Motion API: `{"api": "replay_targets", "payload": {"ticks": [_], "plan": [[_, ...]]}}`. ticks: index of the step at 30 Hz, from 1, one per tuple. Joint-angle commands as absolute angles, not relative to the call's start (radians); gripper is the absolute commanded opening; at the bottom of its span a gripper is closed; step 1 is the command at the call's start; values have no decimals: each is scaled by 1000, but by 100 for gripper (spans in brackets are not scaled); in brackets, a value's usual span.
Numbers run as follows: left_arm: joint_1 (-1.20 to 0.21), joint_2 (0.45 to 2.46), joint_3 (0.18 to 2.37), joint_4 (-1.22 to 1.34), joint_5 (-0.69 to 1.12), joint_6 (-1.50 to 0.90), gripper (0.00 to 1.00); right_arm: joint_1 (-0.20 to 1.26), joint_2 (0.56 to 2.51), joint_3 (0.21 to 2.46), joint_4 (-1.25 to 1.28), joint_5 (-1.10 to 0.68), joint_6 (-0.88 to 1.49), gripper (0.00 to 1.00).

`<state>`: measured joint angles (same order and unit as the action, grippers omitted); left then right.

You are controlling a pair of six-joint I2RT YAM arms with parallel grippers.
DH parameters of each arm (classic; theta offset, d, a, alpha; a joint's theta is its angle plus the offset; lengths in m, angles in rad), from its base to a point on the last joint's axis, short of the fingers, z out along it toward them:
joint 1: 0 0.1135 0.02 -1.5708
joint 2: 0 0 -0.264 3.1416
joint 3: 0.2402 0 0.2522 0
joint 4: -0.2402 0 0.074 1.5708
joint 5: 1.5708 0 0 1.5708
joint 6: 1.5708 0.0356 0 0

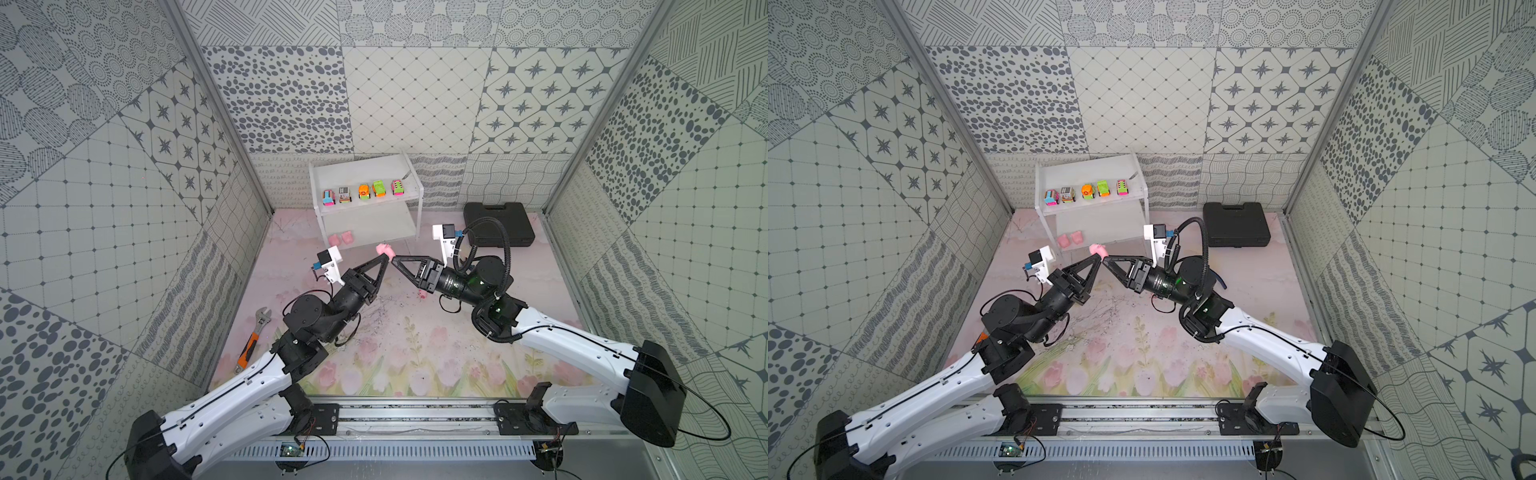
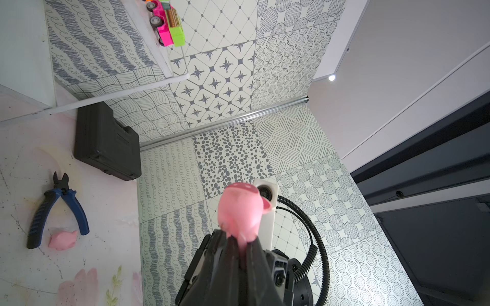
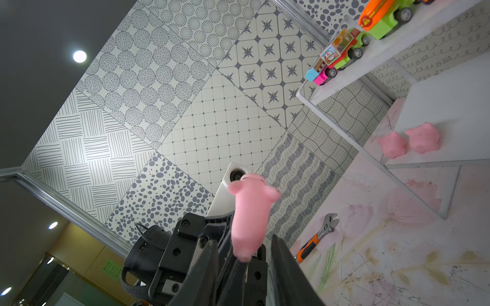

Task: Organize plastic toys on shelves
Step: Place the plastic toy on the shelf.

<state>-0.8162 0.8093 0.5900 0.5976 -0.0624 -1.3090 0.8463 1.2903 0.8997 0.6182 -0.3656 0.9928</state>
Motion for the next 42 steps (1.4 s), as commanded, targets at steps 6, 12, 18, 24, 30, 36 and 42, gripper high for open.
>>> {"api": "replay_targets", "payload": {"ticks": [6,12,18,24,30,36,42], "plan": [[-822,808,588,680,-57,-1311,4,842,1310,945,684,-376,1026,24],[-821,807,582,682,-55,-1308,5,843,1317,944,674,-380,1027,7],[-821,788,559,688,-68,-1299,15,840,1318,941,678,-393,1020,0],[-822,614,531,434,-218,-1225,66,819,1294,896,643,-387,972,0],[-794,305,558,-300,-526,-1161,82,818,1281,877,409,-317,689,1],[-779,237,649,-719,-633,-1056,84,845,1387,932,309,-114,449,2],[-778,317,746,-911,-644,-997,85,873,1623,1062,374,59,320,2]]}}
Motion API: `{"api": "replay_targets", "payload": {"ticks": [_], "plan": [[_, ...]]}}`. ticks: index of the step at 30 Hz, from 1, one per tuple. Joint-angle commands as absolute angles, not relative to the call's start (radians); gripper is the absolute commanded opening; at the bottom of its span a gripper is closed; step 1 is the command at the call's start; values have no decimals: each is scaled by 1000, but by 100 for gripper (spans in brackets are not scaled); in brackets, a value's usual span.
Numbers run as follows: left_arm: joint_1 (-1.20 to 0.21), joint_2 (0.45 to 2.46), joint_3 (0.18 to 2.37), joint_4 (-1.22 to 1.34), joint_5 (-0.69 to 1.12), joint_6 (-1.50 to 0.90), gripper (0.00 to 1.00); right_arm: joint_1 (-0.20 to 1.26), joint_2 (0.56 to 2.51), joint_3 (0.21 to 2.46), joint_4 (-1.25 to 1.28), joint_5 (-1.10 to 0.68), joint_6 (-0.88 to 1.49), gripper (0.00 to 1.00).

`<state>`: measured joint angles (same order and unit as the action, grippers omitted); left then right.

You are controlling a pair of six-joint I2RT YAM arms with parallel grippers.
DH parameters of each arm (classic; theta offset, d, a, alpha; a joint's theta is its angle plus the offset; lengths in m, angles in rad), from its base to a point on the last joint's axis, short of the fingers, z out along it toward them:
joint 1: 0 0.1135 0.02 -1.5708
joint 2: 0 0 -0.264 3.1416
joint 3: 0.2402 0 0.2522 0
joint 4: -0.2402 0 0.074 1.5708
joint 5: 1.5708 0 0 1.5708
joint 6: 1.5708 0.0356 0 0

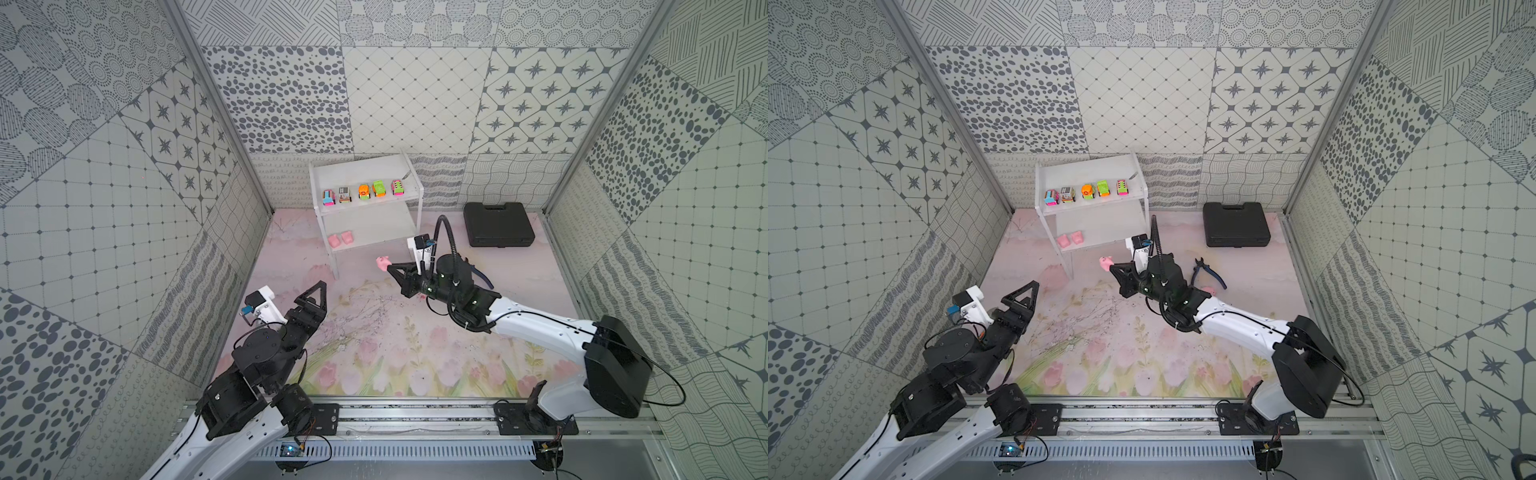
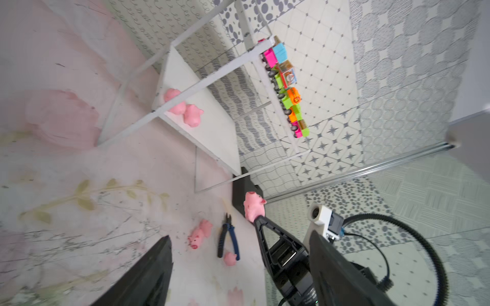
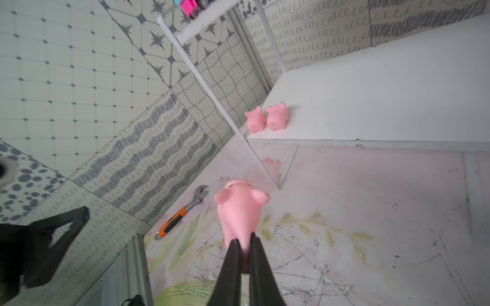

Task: Organize plastic toys on shelves
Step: Place the plastic toy on the shelf.

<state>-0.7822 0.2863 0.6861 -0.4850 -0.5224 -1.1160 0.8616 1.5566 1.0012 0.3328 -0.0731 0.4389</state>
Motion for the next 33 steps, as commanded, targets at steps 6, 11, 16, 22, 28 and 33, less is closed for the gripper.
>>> {"api": "replay_targets", "payload": {"ticks": [6,11,16,22,28,33], "plan": [[-778,264,750,-1002,-632,-1002,84,877,1846,1244,459,133,243,3],[-778,197,747,-1029,-649,-989,84,881,1961,1378,472,170,208,3],[-778,183,763,-1059,-660,-977,84,895,2028,1475,433,274,157,3],[-779,170,770,-1074,-658,-979,85,910,2086,1530,414,356,131,5],[-779,152,766,-1083,-662,-995,85,917,2112,1547,405,425,123,7],[-779,156,761,-1071,-660,-1000,84,916,2136,1574,401,452,123,8]]}}
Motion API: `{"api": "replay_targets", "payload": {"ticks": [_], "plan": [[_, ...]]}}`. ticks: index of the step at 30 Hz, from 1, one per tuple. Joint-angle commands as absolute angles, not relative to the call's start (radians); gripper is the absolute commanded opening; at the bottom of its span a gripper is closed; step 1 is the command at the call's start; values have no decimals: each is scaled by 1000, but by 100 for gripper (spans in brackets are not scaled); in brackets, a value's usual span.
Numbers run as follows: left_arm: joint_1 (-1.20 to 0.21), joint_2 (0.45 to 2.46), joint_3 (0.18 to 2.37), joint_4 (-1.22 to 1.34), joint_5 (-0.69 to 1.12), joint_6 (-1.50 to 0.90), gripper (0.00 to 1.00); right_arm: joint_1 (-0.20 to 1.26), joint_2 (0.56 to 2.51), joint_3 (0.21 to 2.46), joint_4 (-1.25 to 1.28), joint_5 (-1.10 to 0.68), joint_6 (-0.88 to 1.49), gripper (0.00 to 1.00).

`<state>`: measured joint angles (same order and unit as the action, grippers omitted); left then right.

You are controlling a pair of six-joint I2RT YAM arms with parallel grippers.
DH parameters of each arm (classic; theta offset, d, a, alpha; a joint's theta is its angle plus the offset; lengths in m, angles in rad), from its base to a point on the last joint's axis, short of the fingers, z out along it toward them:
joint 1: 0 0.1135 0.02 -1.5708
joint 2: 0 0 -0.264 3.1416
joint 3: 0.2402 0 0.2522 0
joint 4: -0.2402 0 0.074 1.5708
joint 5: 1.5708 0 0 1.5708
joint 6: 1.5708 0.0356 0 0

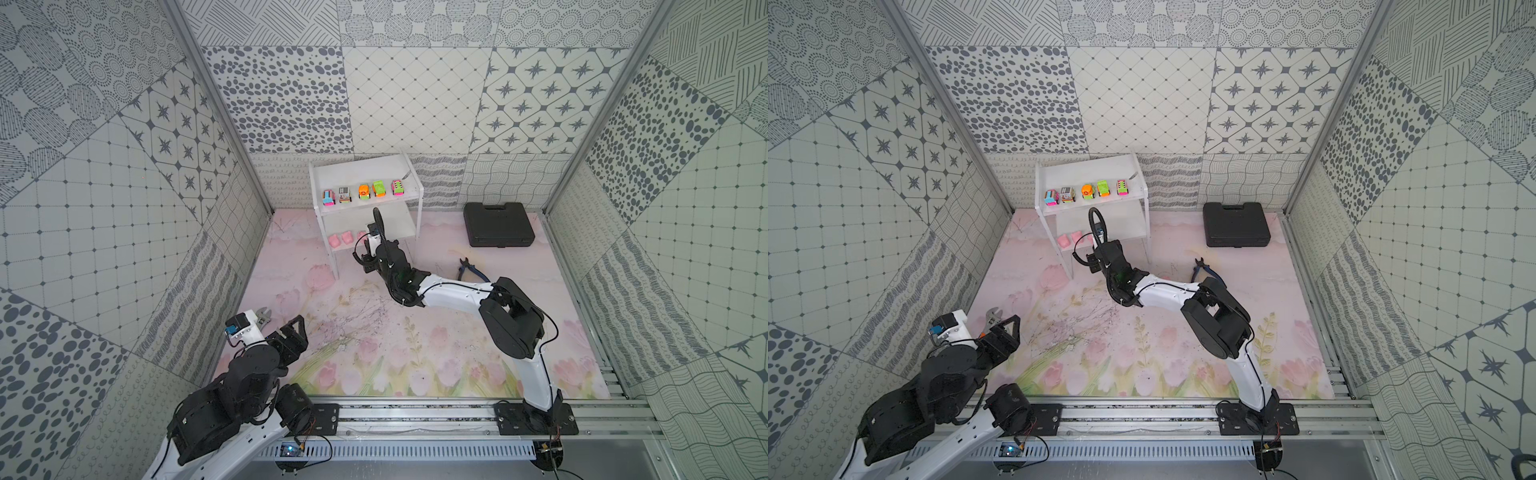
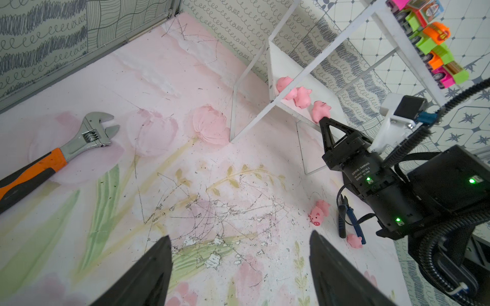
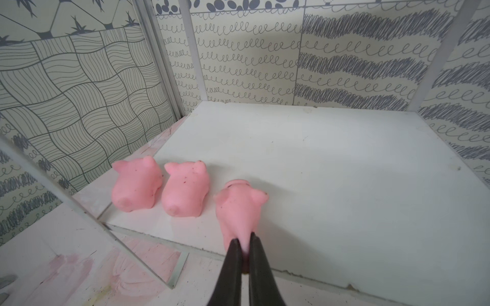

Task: Organize plastic toys on shelves
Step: Place the plastic toy on the shelf.

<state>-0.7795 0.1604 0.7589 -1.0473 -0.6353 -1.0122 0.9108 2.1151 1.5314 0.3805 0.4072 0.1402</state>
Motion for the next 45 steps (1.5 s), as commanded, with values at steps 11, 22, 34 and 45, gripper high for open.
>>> {"api": "replay_targets", "payload": {"ticks": [11,22,34,45], "plan": [[-779,159,753,-1060,-670,-1003,84,916,2195,1646,357,441,150,18],[-780,171,741,-1036,-675,-997,84,915,2152,1584,403,380,146,32],[-779,185,732,-1017,-660,-997,84,898,2109,1513,460,267,144,36],[-779,181,726,-1013,-659,-996,84,874,2032,1406,520,134,69,36]]}}
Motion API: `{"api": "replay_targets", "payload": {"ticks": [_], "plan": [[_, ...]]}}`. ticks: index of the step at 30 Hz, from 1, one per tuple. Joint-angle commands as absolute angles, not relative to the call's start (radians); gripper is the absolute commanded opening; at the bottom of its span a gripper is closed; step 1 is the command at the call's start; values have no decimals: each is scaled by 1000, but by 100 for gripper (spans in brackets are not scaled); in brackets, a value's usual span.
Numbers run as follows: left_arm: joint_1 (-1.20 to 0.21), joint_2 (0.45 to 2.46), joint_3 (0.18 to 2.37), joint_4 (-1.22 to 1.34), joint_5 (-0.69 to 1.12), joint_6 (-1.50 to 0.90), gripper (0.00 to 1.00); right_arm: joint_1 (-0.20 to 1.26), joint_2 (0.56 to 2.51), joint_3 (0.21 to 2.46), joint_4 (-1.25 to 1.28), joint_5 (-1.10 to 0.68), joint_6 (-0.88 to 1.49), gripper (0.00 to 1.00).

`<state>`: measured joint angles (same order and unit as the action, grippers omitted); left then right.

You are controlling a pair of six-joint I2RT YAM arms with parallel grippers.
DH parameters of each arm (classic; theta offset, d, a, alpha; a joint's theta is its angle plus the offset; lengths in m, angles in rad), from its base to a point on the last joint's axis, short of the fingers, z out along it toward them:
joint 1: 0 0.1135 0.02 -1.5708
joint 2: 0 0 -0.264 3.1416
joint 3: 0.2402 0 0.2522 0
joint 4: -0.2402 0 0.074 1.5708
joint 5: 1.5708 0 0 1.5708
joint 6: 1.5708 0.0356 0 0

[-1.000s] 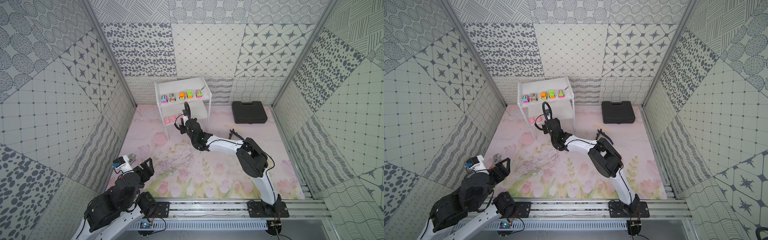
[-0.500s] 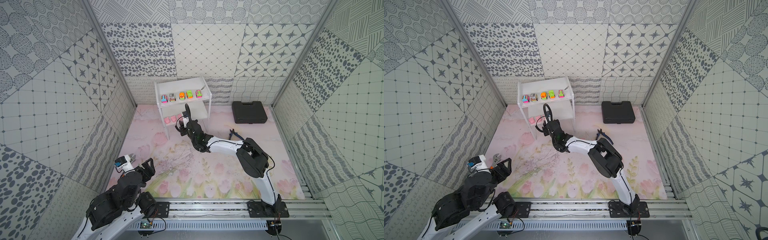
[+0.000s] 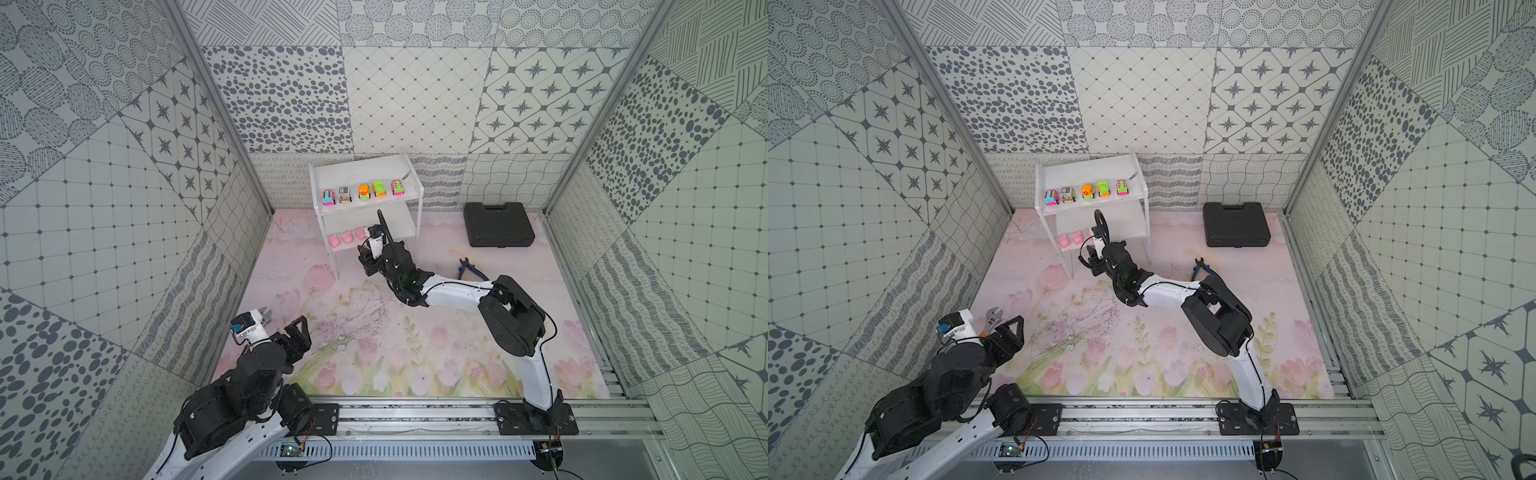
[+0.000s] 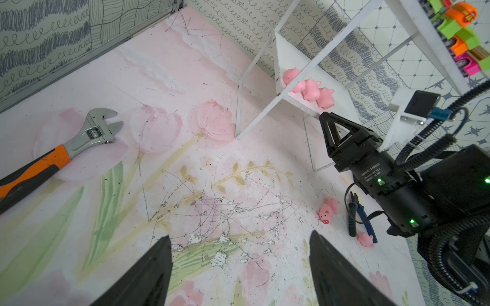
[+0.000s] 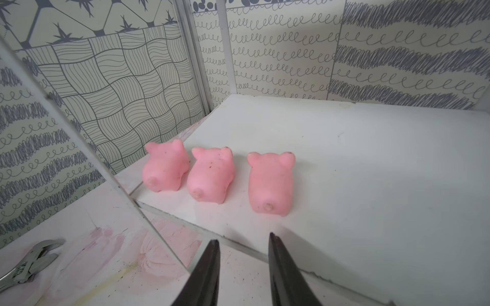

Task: Organize plastic toys on shelves
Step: Place the plastic toy on the shelf.

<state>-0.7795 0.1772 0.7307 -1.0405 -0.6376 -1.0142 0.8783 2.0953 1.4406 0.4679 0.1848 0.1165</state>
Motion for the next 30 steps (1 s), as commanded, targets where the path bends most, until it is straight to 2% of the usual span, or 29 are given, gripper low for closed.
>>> {"api": "replay_targets", "payload": {"ticks": [1,8,22,25,28,30], "plan": [[-779,181,726,-1011,-659,-993,84,871,2015,1385,530,129,54,36],[-778,177,721,-1008,-663,-987,85,844,1950,1284,604,90,-40,37],[-779,166,708,-953,-613,-932,87,821,1927,1271,622,19,-74,39],[-779,150,667,-859,-547,-888,91,822,1844,1197,600,10,-66,41],[-778,132,606,-733,-465,-857,99,819,1704,1065,533,0,-56,45],[-779,130,559,-657,-418,-858,99,814,1596,967,462,-2,-37,48]]}}
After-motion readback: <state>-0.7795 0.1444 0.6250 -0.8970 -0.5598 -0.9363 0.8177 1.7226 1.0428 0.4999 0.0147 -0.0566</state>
